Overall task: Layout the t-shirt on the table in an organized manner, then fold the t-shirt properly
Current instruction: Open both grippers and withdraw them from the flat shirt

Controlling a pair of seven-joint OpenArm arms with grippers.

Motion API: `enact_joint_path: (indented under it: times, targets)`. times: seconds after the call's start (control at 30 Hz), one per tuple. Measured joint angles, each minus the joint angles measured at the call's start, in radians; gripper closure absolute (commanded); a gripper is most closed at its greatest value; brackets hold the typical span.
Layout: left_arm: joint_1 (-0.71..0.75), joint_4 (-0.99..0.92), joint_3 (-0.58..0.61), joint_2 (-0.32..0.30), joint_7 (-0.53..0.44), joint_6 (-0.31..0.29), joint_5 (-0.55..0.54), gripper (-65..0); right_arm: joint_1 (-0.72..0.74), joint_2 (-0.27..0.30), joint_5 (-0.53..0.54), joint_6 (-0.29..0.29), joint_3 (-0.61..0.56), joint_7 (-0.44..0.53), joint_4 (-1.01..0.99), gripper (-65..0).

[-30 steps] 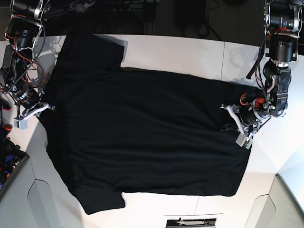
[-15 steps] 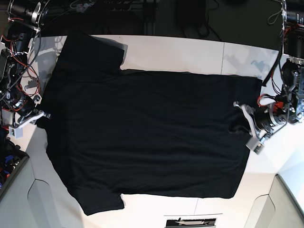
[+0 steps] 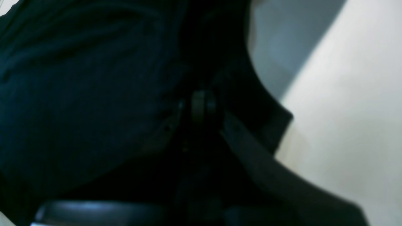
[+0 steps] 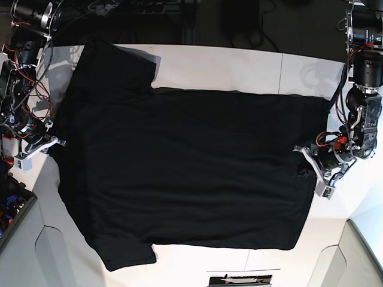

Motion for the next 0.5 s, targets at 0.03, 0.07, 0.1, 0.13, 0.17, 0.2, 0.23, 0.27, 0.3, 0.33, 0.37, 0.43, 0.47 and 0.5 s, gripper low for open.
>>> enact_joint_path:
  times: [0.03,0.07,0.1,0.13,0.17,0.2,0.23,0.27,0.3,0.33,0.37,0.43,0.47,0.5]
  targets:
    - [0.01,0.008,-0.01,-0.006,0.001,-0.003,-0.032,-5.4,-0.003,0.002,0.011,0.0,0.003,0.0,0.001,0.0]
    - [0.022,0.019,-0.029,-0.016,0.009,-0.007,-0.054,-8.9,-0.006,0.001,0.018,-0.001,0.012,-0.005,0.01,0.0]
    - [0.036,0.037,-0.057,-0.027,0.027,-0.016,-0.08,-11.8,-0.014,-0.002,0.027,-0.002,0.027,-0.019,0.029,0.0]
    - [0.056,0.062,-0.096,-0.039,0.05,-0.039,-0.114,-13.5,-0.031,-0.002,0.048,-0.001,0.044,-0.04,0.059,0.0]
    - [0.078,0.084,-0.139,-0.05,0.078,-0.071,-0.153,-13.9,-0.053,-0.001,0.073,0.002,0.065,-0.057,0.091,0.0]
    - [0.1,0.101,-0.183,-0.057,0.115,-0.097,-0.19,-13.9,-0.079,0.0,0.092,-0.002,0.088,-0.073,0.127,0.0]
    - [0.123,0.116,-0.222,-0.061,0.151,-0.116,-0.22,-13.9,-0.108,0.0,0.113,-0.002,0.111,-0.08,0.161,0.0]
    - [0.147,0.13,-0.261,-0.061,0.18,-0.126,-0.25,-13.9,-0.139,0.002,0.135,-0.003,0.133,-0.087,0.195,0.0]
    - [0.172,0.144,-0.293,-0.061,0.201,-0.134,-0.275,-13.9,-0.172,0.002,0.159,-0.002,0.154,-0.094,0.227,0.0]
    - [0.198,0.159,-0.322,-0.061,0.217,-0.138,-0.294,-13.9,-0.202,0.001,0.18,0.001,0.175,-0.099,0.256,0.0]
    - [0.224,0.172,-0.347,-0.063,0.227,-0.139,-0.311,-14.0,-0.229,0.001,0.19,0.002,0.193,-0.111,0.28,0.0]
    - [0.272,0.202,-0.392,-0.064,0.233,-0.139,-0.339,-16.3,-0.282,0.0,0.221,0.0,0.229,-0.143,0.315,0.0]
    - [0.301,0.216,-0.406,-0.066,0.226,-0.143,-0.356,-18.8,-0.319,0.001,0.256,0.003,0.245,-0.15,0.331,0.0]
    - [0.328,0.224,-0.415,-0.067,0.225,-0.145,-0.359,-21.7,-0.356,0.0,0.288,0.009,0.257,-0.158,0.345,0.0]
